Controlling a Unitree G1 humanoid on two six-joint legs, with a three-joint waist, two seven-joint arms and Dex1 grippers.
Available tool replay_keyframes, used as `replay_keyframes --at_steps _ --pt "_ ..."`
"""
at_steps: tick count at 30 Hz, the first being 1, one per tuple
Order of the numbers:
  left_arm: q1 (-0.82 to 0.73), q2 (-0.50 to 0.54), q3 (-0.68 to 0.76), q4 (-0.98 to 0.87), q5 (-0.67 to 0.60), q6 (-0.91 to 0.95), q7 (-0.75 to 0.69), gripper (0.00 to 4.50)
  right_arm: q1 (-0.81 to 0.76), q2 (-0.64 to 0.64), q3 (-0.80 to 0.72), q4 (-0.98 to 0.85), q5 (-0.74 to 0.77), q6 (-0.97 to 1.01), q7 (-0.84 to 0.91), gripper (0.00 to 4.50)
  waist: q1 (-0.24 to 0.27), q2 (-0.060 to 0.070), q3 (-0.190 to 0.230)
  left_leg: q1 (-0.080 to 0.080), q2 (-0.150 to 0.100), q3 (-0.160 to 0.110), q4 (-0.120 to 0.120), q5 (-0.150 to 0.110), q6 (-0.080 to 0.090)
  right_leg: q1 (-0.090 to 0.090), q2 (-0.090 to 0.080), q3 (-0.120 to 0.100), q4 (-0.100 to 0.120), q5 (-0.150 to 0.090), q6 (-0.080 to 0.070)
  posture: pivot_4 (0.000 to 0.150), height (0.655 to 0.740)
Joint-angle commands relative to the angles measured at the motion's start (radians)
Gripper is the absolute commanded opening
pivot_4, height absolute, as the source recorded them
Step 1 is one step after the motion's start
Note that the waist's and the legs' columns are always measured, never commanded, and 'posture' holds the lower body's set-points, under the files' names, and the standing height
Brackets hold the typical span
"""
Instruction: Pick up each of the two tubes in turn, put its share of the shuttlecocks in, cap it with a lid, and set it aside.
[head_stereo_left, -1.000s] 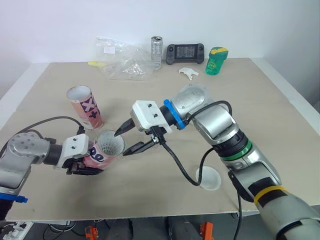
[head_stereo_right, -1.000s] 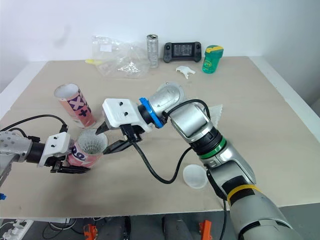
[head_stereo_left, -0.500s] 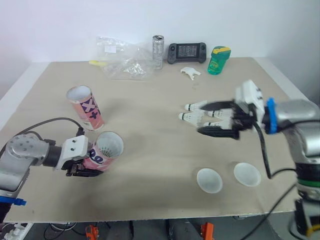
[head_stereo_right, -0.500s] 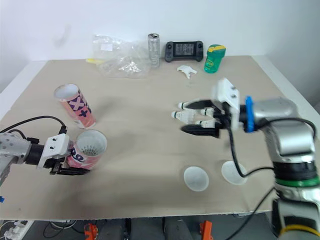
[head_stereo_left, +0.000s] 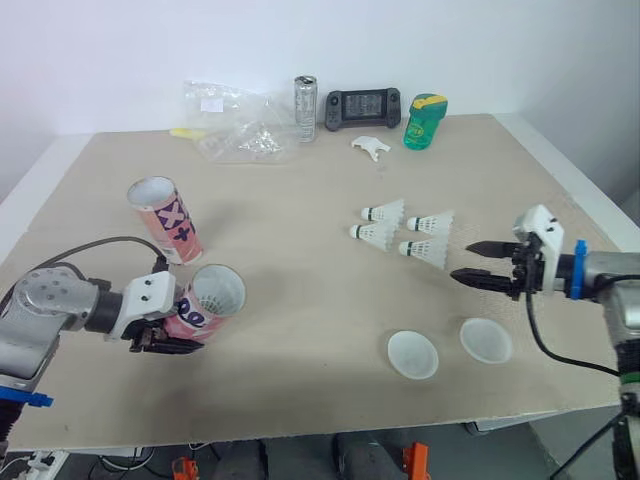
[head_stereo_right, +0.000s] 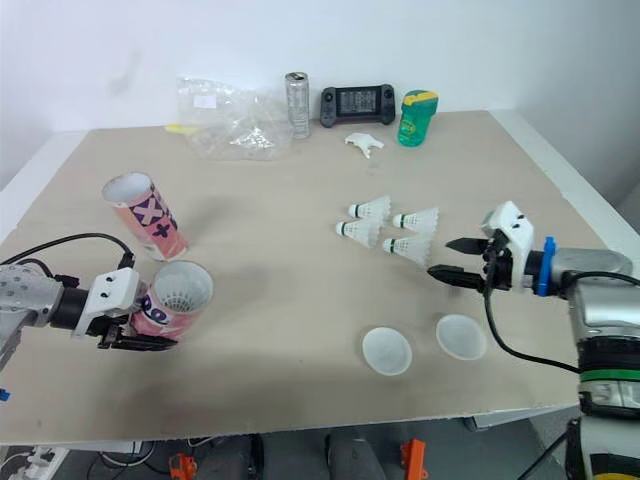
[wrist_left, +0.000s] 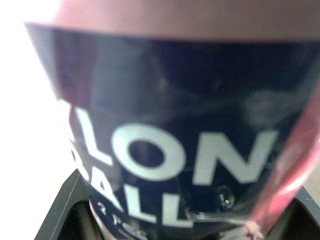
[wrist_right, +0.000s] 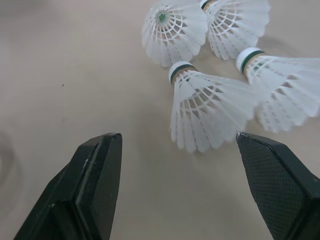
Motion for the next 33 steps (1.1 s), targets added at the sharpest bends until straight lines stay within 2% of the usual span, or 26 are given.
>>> replay_keyframes --at_steps 1,7,10,12,13,15,17,18,26,29,33 --pt "0.032 0.003 -0.049 0.008 0.016 0.005 -0.022 2.82 -0.051 0.017 0.008 0.031 -0.009 -0.023 -0.005 3.91 0.000 0.000 0.000 0.000 0.000 0.000 0.000 0.000 0.000 0.000 0.000 0.000 0.000 0.000 0.001 0.150 0.7236" --pt "0.050 0.008 -0.039 -0.014 0.009 0.021 -0.013 2.82 -0.091 0.069 0.045 0.078 -0.026 -0.029 -0.005 3.91 0.000 0.000 0.000 0.000 0.000 0.000 -0.001 0.000 0.000 0.000 0.000 0.000 0.000 0.001 0.004 0.150 0.7236" --pt "0.057 0.008 -0.035 -0.025 0.007 0.028 -0.009 2.82 -0.105 0.086 0.052 0.106 -0.037 -0.044 -0.008 3.24 0.000 0.000 0.000 0.000 0.000 0.000 -0.001 0.000 0.000 0.000 0.000 0.000 0.000 0.000 0.004 0.150 0.7236" --pt "0.060 0.008 -0.033 -0.031 0.005 0.033 -0.008 2.82 -0.112 0.091 0.051 0.120 -0.039 -0.050 -0.007 2.60 0.000 0.000 0.000 0.000 0.000 0.000 -0.001 0.000 0.000 0.000 0.000 0.000 0.000 0.000 0.004 0.150 0.7236" --pt "0.061 0.008 -0.033 -0.034 0.005 0.036 -0.007 2.82 -0.113 0.092 0.050 0.125 -0.038 -0.053 -0.006 2.03 0.000 0.000 0.000 0.000 0.000 0.000 -0.001 0.000 0.000 0.000 0.000 0.000 0.000 0.000 0.004 0.150 0.7236" --pt "0.061 0.007 -0.034 -0.038 0.004 0.039 -0.009 2.82 -0.114 0.094 0.050 0.129 -0.035 -0.057 -0.004 1.24 0.000 0.000 0.000 -0.001 0.000 0.000 -0.001 -0.001 0.000 0.000 0.000 0.000 0.000 0.000 0.004 0.150 0.7236" --pt "0.058 0.005 -0.035 -0.040 0.005 0.042 -0.009 2.82 -0.107 0.093 0.048 0.122 -0.030 -0.058 0.001 0.27 0.000 0.000 0.000 -0.001 0.000 0.000 -0.001 -0.001 0.001 0.000 0.000 0.000 0.000 0.000 0.004 0.150 0.7236" --pt "0.056 0.004 -0.036 -0.040 0.006 0.043 -0.009 2.82 -0.103 0.092 0.045 0.118 -0.027 -0.057 0.002 0.13 0.000 0.000 0.000 -0.001 0.000 0.000 -0.001 -0.001 0.001 0.000 0.000 0.000 0.000 0.000 0.004 0.150 0.7236" --pt "0.041 -0.005 -0.049 -0.027 0.012 0.033 -0.013 2.82 -0.026 0.046 -0.005 -0.001 0.016 -0.018 -0.002 0.13 0.001 0.000 0.000 -0.001 0.000 0.000 -0.001 -0.001 0.001 0.000 0.000 0.000 0.000 -0.001 0.004 0.150 0.7236" --pt "0.036 -0.009 -0.053 -0.020 0.012 0.028 -0.012 2.82 0.010 0.022 -0.052 -0.114 0.058 0.018 -0.013 0.13 0.003 0.000 0.000 -0.001 0.000 0.000 -0.001 -0.001 0.001 0.000 0.000 0.000 0.000 -0.001 0.004 0.150 0.7236" --pt "0.028 -0.014 -0.057 -0.009 0.014 0.020 -0.013 2.82 0.025 -0.007 -0.076 -0.391 0.139 0.079 0.009 0.13 0.005 0.002 0.000 0.000 0.000 0.000 -0.001 -0.001 0.001 0.000 0.000 0.000 0.000 -0.001 0.005 0.150 0.7236"
